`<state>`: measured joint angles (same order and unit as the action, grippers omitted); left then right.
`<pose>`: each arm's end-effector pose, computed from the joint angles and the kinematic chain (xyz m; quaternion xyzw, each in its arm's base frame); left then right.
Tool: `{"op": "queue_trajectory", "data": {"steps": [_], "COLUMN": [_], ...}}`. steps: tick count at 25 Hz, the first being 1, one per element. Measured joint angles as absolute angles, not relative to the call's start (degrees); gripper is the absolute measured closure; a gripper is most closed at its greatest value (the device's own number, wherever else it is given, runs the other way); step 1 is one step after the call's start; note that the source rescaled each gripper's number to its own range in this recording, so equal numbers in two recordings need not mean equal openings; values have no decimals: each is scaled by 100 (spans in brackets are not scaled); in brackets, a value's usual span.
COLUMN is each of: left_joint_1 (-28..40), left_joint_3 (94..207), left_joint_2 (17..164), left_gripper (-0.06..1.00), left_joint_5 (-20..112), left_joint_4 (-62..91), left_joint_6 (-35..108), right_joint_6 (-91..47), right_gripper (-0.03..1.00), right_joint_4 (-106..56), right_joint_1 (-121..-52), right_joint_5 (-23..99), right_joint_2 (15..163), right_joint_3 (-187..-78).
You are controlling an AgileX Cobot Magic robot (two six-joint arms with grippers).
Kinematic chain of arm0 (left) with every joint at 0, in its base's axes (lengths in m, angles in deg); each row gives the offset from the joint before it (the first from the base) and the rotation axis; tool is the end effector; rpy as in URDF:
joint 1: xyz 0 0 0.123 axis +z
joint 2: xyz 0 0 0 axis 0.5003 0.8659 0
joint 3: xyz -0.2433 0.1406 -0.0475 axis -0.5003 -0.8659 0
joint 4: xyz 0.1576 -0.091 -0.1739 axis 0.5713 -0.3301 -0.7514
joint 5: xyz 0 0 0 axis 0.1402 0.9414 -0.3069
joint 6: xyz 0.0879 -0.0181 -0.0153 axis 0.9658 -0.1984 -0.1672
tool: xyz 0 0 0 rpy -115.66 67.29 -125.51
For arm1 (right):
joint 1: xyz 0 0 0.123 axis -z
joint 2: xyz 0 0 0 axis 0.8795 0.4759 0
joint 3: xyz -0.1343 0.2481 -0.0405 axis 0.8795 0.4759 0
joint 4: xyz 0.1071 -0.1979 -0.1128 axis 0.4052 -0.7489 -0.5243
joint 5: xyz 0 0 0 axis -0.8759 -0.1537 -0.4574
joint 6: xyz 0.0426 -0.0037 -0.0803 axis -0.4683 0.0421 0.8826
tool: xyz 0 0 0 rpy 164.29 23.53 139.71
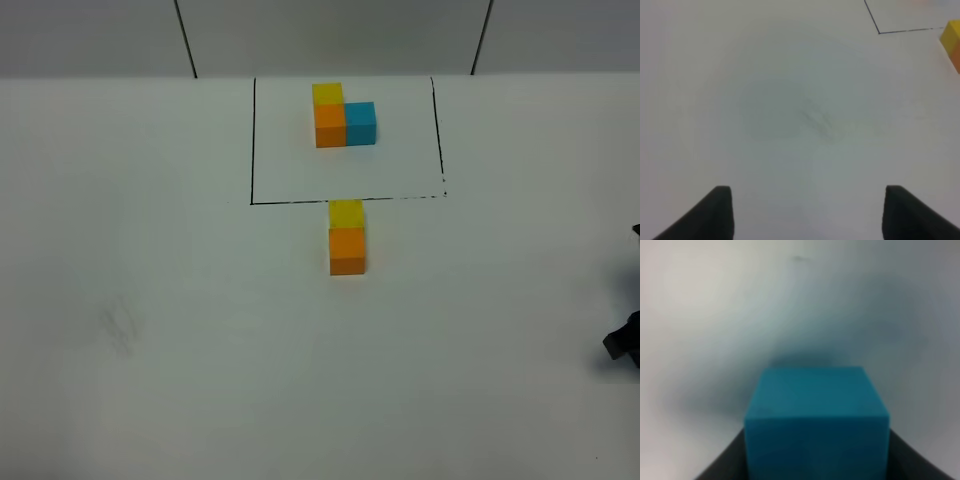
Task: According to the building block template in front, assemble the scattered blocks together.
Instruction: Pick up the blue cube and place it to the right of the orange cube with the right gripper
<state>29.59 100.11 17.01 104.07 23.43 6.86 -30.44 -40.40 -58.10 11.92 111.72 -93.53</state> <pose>-0.0077 -0.0059 0.2774 0.0376 0.8542 -0.0198 0.5182 0.2530 -0.0226 0.1324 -0.1485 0.9870 -0.0486 0.0387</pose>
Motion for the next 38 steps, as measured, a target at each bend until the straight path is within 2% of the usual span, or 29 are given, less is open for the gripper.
{"op": "queue_trajectory", "data": {"steps": [3, 6, 10, 14, 22, 38], "left_joint_1": [2959, 2959, 2959, 2959, 2959, 2959], "left_joint_3": [10011, 10011, 10011, 10011, 10011, 10011], "left_joint_2": [1701, 1701, 1701, 1701, 1701, 1701], "left_gripper": [51, 51, 51, 51, 51, 51], "left_joint_5": [10407, 10407, 10407, 10407, 10407, 10407], "left_joint_4": [2343, 2343, 2343, 2343, 2343, 2343], "left_joint_6": [686, 686, 686, 686, 686, 686], "right_joint_6": [-2051, -1610, -799, 354, 1425, 1219], "right_gripper": [97, 97, 97, 97, 97, 97], "right_joint_4": [-4693, -4937, -4781, -4356, -3768, -3462], "right_joint_1": [-6428, -7208, -8039, -8572, -8999, -9103], "right_joint_5": [481, 74, -360, -601, -650, -438], "right_joint_2": [11177, 11283, 11786, 12407, 13310, 14237], "right_joint_3": [-9955, -10660, -11742, -12646, -13544, -14202]}}
